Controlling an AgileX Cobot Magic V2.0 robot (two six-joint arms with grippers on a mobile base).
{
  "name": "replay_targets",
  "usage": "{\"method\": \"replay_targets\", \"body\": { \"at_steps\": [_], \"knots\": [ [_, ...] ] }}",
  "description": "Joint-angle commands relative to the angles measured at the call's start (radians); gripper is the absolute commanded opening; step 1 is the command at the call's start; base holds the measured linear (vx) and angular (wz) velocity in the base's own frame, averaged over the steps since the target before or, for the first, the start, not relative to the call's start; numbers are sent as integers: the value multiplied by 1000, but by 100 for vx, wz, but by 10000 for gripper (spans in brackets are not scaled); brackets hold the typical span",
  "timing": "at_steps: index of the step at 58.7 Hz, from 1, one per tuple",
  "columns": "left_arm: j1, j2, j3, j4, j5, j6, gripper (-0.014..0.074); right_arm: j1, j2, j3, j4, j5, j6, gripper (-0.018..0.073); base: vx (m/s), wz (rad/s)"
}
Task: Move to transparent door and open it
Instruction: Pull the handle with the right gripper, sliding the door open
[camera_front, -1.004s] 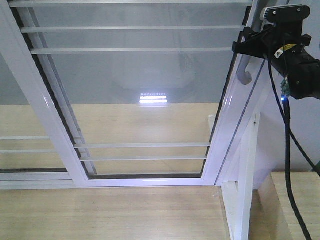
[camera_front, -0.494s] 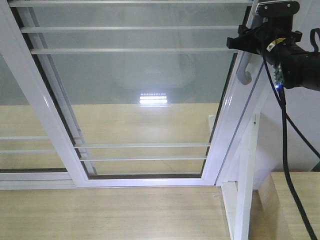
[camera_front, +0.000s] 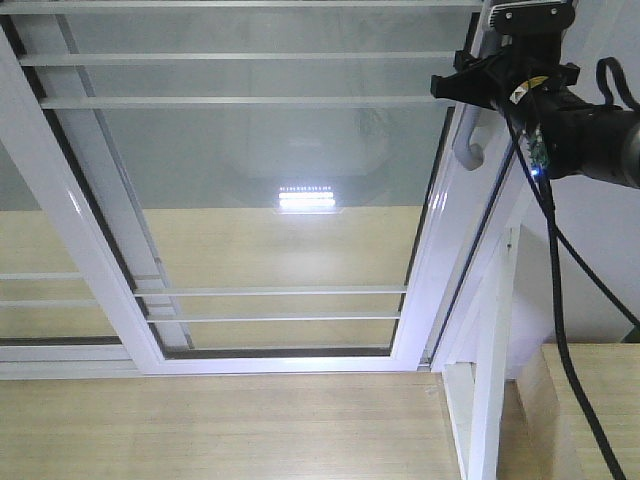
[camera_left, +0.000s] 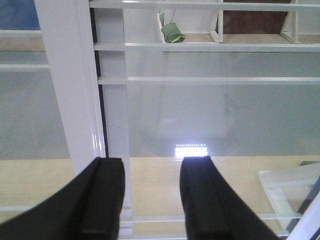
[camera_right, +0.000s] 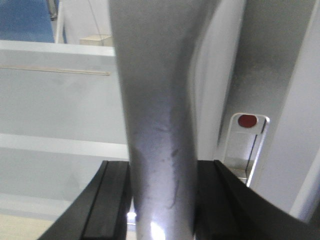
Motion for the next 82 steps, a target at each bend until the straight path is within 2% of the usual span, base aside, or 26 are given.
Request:
{"method": "replay_targets", "body": {
  "at_steps": [1,12,36,48,54,61,72,82],
  "knots": [
    [-5,6,-32,-9,-76,-4,409,49,-53,-31,-68,-67,-5,333,0,0],
    [-5,6,-32,-9,-76,-4,409,80,-53,-31,-68,-70,-5,333,0,0],
    [-5,6,-32,-9,-76,-4,409,226,-53,-31,-68,-68,-13,333,0,0],
    [-5,6,-32,-9,-71,-4,409,246,-113,-4,-50,-48,-5,333,0,0],
    [-5,6,-32,-9,-72,-2,409,245,-203,47,-6,-31,-6,333,0,0],
    [-5,6,-32,-9,-72,-2,409,211,-336,165,46,-4,-29,333,0,0],
    [-9,6,-32,-9,-74,33,409,84,-618,386,46,155,-47,333,0,0],
    [-80,45,-33,-11,-125,69,409,-24,-901,518,45,328,-78,333,0,0]
  ]
}}
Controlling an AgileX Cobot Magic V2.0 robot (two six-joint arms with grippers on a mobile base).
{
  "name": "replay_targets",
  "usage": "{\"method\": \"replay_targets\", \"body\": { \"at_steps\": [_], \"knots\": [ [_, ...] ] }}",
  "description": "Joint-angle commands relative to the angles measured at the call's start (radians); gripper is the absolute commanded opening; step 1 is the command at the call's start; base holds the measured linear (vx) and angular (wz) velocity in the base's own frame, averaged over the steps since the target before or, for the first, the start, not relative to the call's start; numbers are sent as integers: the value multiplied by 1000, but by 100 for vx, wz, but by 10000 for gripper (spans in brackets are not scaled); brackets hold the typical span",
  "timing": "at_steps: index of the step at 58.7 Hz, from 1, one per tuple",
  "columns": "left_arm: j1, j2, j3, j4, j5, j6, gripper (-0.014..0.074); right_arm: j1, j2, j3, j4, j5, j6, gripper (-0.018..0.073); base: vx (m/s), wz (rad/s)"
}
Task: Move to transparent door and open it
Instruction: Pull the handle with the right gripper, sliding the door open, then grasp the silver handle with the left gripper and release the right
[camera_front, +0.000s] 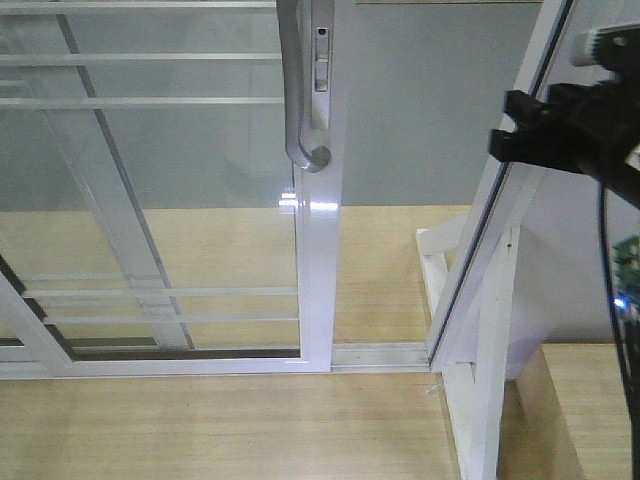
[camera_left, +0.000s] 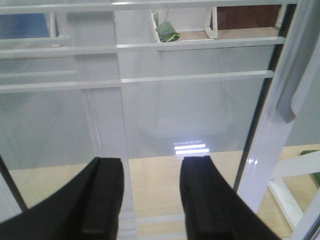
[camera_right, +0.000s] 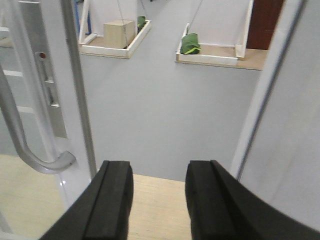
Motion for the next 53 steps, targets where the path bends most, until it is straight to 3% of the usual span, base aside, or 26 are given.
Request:
{"method": "replay_targets", "body": {
  "at_steps": [1,9,16,24,30,39,53],
  "knots": [
    [-47,41,-33,-12,-119,11,409,-45,-147,25,-5,15,-35,333,0,0],
    [-122,149,-33,-11,-237,10,409,-80,-323,79,-9,127,-78,333,0,0],
    [-178,275,-35,-11,-448,5,413,-80,-390,119,-7,189,-78,333,0,0],
    [-252,425,-53,-6,-638,-71,424,-80,-408,163,0,196,-58,333,0,0],
    [-299,548,-107,26,-700,-94,424,-80,-407,176,25,201,-25,333,0,0],
    [-309,730,-233,50,-799,-94,426,-80,-407,176,27,202,-26,333,0,0],
    [-309,960,-469,50,-807,-94,453,-80,-407,176,23,203,-32,333,0,0]
  ]
}}
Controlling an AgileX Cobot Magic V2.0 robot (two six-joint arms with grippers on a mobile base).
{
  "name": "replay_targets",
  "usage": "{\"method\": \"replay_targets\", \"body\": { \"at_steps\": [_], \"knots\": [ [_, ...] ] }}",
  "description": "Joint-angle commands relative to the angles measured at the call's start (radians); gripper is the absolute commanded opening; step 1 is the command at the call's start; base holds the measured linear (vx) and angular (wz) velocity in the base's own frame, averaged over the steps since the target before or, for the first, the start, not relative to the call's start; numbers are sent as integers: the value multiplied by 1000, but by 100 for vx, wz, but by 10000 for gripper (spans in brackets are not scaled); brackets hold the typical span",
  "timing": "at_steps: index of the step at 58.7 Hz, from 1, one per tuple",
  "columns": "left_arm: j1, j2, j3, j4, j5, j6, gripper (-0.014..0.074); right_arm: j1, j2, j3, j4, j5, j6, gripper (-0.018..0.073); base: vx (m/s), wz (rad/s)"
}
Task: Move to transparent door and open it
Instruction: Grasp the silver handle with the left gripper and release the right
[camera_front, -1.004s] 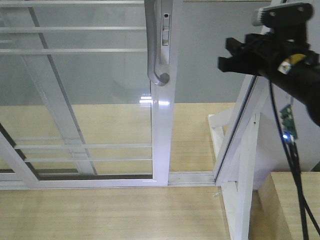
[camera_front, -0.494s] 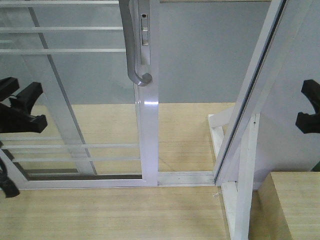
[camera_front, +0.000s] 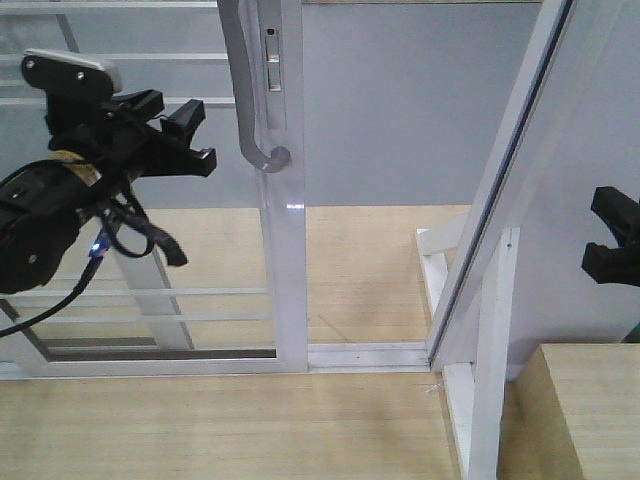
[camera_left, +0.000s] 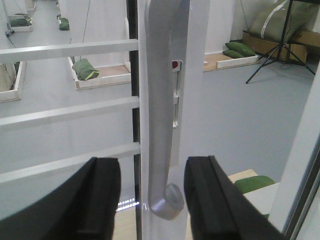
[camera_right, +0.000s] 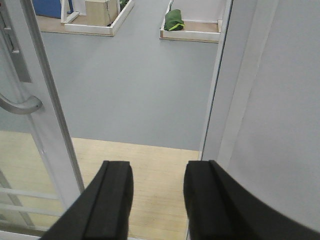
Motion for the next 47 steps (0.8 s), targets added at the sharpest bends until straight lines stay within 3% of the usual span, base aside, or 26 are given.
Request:
{"method": "replay_targets", "body": {
  "at_steps": [1,23,36,47],
  "knots": [
    [-6,33,-113,0,-95,-7,456,-5,-4,-30,-3,-79,-6,333,0,0],
    [-6,279,-406,0,-79,-7,472,-5,-4,-30,-6,-78,-10,333,0,0],
    [-5,369,-504,-5,-69,0,471,-5,-4,-30,-6,-78,-10,333,0,0],
    [15,372,-511,-11,-79,103,445,-5,-4,-30,-6,-77,-10,333,0,0]
  ]
}}
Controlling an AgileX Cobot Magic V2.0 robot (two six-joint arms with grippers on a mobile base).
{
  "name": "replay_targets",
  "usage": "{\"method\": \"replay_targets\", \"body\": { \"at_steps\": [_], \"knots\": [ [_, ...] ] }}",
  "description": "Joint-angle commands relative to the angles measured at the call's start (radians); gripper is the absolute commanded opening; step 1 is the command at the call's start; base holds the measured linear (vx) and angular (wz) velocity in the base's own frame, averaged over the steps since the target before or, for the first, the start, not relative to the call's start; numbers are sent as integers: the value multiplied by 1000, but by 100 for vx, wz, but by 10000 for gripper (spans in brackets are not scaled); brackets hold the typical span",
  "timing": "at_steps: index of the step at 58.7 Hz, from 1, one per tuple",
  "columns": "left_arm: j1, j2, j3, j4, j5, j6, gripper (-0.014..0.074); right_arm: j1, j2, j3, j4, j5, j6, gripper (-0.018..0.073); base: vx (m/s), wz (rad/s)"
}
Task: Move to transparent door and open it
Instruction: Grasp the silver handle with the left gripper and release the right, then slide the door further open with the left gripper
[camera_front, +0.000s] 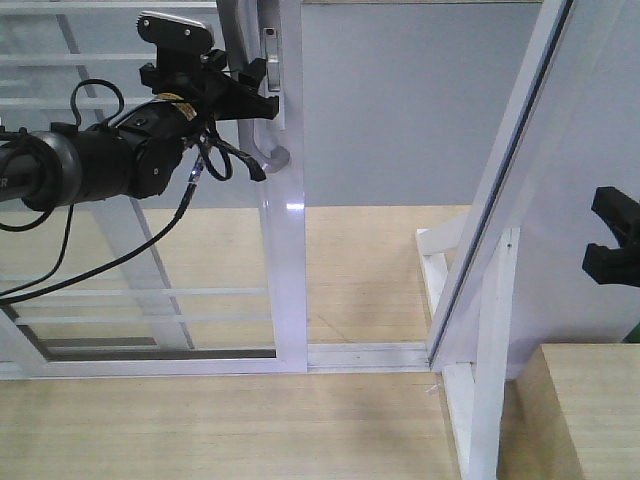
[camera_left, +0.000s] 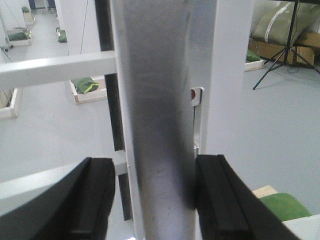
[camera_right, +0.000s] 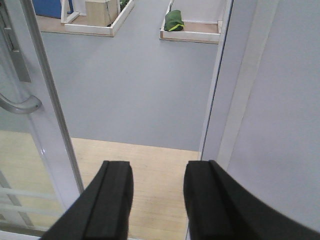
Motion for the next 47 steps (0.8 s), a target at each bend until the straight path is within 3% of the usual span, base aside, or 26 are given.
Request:
{"method": "replay_targets", "body": {
  "at_steps": [1,18,34,47],
  "knots": [
    [19,-58,-35,-14,-87,49,443,-5,-4,-30,-6,-79,-7,333,0,0],
    [56,-82,-34,-196,-20,15,442,-5,-4,-30,-10,-79,-10,333,0,0],
    [67,-156,33,-195,34,24,442,-5,-4,-30,-10,-79,-10,333,0,0],
    [126,-212,139,-194,34,23,440,-5,-4,-30,-10,-79,-10,333,0,0]
  ]
}}
